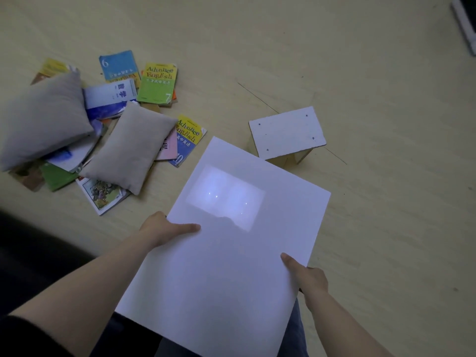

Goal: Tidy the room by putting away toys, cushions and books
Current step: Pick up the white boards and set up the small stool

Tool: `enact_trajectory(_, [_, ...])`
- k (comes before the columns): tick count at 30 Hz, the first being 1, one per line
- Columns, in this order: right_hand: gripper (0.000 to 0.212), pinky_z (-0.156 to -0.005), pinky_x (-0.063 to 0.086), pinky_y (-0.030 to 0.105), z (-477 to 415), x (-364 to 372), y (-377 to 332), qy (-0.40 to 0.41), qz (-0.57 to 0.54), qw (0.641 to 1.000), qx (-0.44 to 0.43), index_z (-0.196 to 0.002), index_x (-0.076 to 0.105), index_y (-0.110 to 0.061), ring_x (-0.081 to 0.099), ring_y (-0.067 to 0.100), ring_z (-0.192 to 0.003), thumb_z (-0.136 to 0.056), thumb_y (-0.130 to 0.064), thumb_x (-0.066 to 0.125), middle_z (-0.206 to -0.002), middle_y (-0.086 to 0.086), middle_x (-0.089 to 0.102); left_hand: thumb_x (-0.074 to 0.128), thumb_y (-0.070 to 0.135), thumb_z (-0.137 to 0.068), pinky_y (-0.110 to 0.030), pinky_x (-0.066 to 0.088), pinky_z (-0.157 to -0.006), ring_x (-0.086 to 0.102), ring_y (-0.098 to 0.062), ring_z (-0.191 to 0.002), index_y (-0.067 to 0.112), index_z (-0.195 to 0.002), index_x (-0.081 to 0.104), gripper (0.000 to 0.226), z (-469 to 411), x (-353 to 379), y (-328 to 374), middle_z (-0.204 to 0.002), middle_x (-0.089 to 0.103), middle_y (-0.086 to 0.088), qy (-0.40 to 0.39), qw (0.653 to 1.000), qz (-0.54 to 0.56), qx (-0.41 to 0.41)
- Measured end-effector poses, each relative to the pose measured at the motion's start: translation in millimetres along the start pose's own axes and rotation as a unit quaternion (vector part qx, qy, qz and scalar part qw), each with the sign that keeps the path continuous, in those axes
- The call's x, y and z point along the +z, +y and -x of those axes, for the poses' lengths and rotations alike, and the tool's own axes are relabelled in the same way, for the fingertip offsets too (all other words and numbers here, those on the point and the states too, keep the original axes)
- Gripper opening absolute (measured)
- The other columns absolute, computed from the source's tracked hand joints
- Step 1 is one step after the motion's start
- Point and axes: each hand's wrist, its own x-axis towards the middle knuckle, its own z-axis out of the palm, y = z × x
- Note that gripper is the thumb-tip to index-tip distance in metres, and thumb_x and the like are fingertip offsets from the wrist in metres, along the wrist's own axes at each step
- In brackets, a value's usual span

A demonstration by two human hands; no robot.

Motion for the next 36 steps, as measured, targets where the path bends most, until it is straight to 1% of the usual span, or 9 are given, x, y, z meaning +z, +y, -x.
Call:
enact_trajectory(2, [0.096,-0.098,0.049,0.04,14,-9,-2,-0.011,0.005,1.0,-0.01,-0.128,0.054,0.002,0.059,0.03,-0.11,-0.058,-0.055,0.085,-0.124,0.012,0.06,0.083,0.061,-0.054,-0.03,0.045,-0.068,0.057,-0.018,-0.086,0.011,-0.1,0.052,0.074,20,-5,-2,-0.095,0.057,0.0,0.002,1.0,-0.005,-0.001])
enact_trajectory(5, [0.079,-0.09,0.051,0.037,38,-26,-17,-0.02,0.018,0.999,-0.035,-0.117,0.059,0.002,0.06,0.028,-0.099,-0.063,-0.049,0.085,-0.113,0.011,0.063,0.083,0.061,-0.056,-0.031,0.046,-0.069,0.057,-0.017,-0.081,0.015,-0.085,0.051,0.062,51,-19,2,-0.09,0.057,0.0,0.018,1.0,-0.002,0.009])
enact_trajectory(8, [0.065,-0.082,0.052,0.035,60,-45,-32,-0.026,0.029,0.997,-0.062,-0.107,0.062,0.001,0.06,0.026,-0.089,-0.065,-0.043,0.086,-0.1,0.008,0.063,0.08,0.066,-0.055,-0.031,0.047,-0.071,0.058,-0.02,-0.088,0.011,-0.098,0.052,0.076,82,-29,2,-0.099,0.058,-0.002,0.023,1.0,0.0,-0.002])
enact_trajectory(13, [0.076,-0.088,0.053,0.04,96,-89,-48,-0.013,0.068,0.992,-0.11,-0.11,0.063,0.002,0.063,0.03,-0.098,-0.059,-0.049,0.087,-0.107,0.011,0.065,0.077,0.077,-0.044,-0.033,0.054,-0.075,0.062,-0.021,-0.084,0.014,-0.104,0.06,0.089,145,-32,-5,-0.098,0.064,-0.002,0.054,0.997,0.046,-0.003])
enact_trajectory(19, [0.081,-0.075,0.049,0.032,132,-139,-81,-0.028,0.124,0.977,-0.171,-0.111,0.063,-0.003,0.063,0.026,-0.097,-0.055,-0.057,0.085,-0.111,0.009,0.066,0.065,0.088,-0.025,-0.039,0.055,-0.083,0.064,-0.024,-0.092,0.019,-0.112,0.064,0.111,213,-20,2,-0.107,0.067,-0.004,0.066,0.992,0.107,0.007])
enact_trajectory(23, [0.072,-0.077,0.051,0.032,143,-181,-116,-0.025,0.138,0.963,-0.23,-0.106,0.065,-0.004,0.064,0.025,-0.095,-0.058,-0.054,0.084,-0.106,0.008,0.067,0.058,0.09,-0.027,-0.036,0.053,-0.076,0.063,-0.024,-0.091,0.019,-0.108,0.065,0.108,251,-12,31,-0.106,0.068,-0.005,0.091,0.989,0.119,0.014])
enact_trajectory(27, [0.069,-0.073,0.049,0.03,147,-225,-140,-0.031,0.135,0.954,-0.265,-0.105,0.067,-0.004,0.065,0.024,-0.093,-0.059,-0.053,0.084,-0.105,0.007,0.068,0.056,0.093,-0.026,-0.035,0.052,-0.086,0.063,-0.025,-0.095,0.02,-0.111,0.065,0.112,279,-3,68,-0.112,0.067,-0.005,0.124,0.984,0.124,0.037])
enact_trajectory(31, [0.056,-0.076,0.053,0.033,145,-278,-161,-0.024,0.127,0.948,-0.289,-0.092,0.07,-0.007,0.067,0.024,-0.089,-0.061,-0.051,0.084,-0.097,0.006,0.07,0.056,0.088,-0.029,-0.032,0.047,-0.075,0.058,-0.024,-0.086,0.016,-0.108,0.066,0.108,307,13,117,-0.107,0.065,-0.008,0.165,0.976,0.126,0.066])
enact_trajectory(36, [0.053,-0.07,0.05,0.031,135,-321,-178,-0.034,0.116,0.945,-0.304,-0.092,0.069,-0.008,0.066,0.021,-0.086,-0.062,-0.049,0.085,-0.095,0.003,0.07,0.059,0.089,-0.028,-0.033,0.052,-0.076,0.061,-0.022,-0.084,0.018,-0.1,0.066,0.101,319,35,152,-0.102,0.066,-0.005,0.171,0.974,0.133,0.073])
